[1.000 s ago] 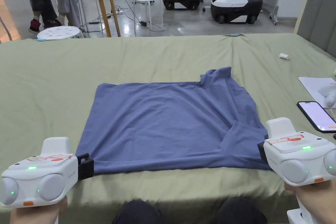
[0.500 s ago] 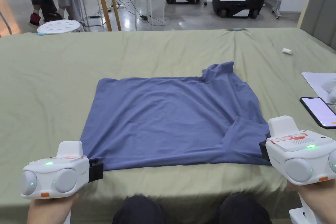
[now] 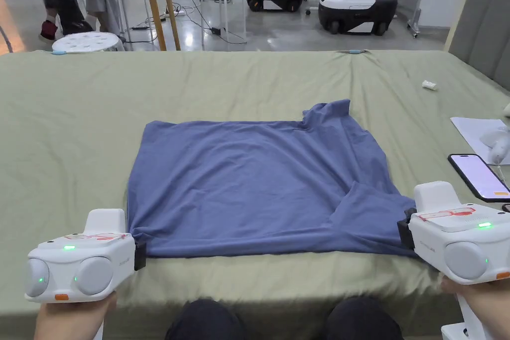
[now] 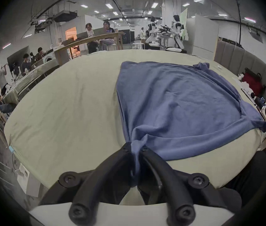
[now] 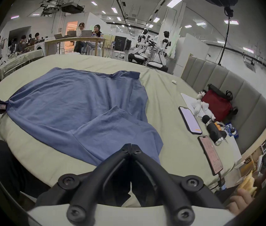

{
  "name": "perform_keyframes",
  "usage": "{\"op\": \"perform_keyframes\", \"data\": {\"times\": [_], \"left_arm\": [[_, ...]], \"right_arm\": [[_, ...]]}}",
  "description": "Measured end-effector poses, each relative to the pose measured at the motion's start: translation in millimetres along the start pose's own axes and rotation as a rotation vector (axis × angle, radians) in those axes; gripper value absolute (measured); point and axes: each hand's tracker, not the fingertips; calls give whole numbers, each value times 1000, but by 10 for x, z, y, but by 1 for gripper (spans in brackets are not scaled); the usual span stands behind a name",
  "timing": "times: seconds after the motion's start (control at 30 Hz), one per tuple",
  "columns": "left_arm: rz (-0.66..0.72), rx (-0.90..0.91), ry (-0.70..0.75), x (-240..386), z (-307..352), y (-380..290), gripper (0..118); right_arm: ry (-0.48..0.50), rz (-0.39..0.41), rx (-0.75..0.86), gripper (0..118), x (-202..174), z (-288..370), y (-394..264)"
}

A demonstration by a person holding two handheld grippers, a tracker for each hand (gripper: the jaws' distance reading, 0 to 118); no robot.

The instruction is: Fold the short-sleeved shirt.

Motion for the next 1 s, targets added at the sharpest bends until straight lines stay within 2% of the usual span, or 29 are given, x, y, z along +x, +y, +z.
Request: {"op": "perform_keyframes", "data": {"times": [0.03, 0.13, 0.17, 0.2, 0.23, 0.3, 0.43, 0.47, 0.5, 0.53, 0.57, 0.6, 0.67, 0.8, 1.0], "left_arm": [[-1, 1, 0, -1, 0, 0, 3], [-5, 2, -1, -9, -14, -4, 3], [-1, 3, -2, -17, -17, -4, 3], [0, 4, -3, -22, -18, -2, 3], [0, 4, -3, -27, -18, 0, 3], [0, 6, -4, -29, -20, -6, 3], [-1, 13, -6, -20, 10, -5, 3], [-1, 13, -7, -22, 9, -3, 3], [-4, 12, -7, -24, 5, -1, 3], [-5, 11, -8, -23, 1, -2, 3], [-7, 10, -7, -23, -3, -2, 3], [-8, 11, -7, -24, -4, -4, 3], [-10, 12, -5, -23, -9, -9, 3], [25, 46, -6, -54, 23, 36, 3], [-19, 165, 44, -6, 7, 494, 3]], "right_arm": [[34, -17, -13, 11, 37, -8, -16], [58, -66, -26, 37, 118, -36, -74], [51, -65, -46, 84, 136, -70, -96], [46, -63, -63, 105, 144, -93, -119], [45, -56, -62, 109, 152, -108, -144], [38, -55, -94, 94, 176, -191, -197], [32, -52, -175, 86, 211, -396, -326], [50, -47, -191, 71, 223, -453, -350], [72, -38, -202, 46, 221, -484, -375], [119, -44, -198, 31, 215, -499, -396], [107, -58, -178, 15, 210, -468, -395], [104, -44, -173, 9, 194, -443, -379], [97, -17, -173, 9, 180, -422, -342], [105, -45, -123, 8, 236, -330, -242], [90, -13, -20, 8, 262, -321, 308]]}}
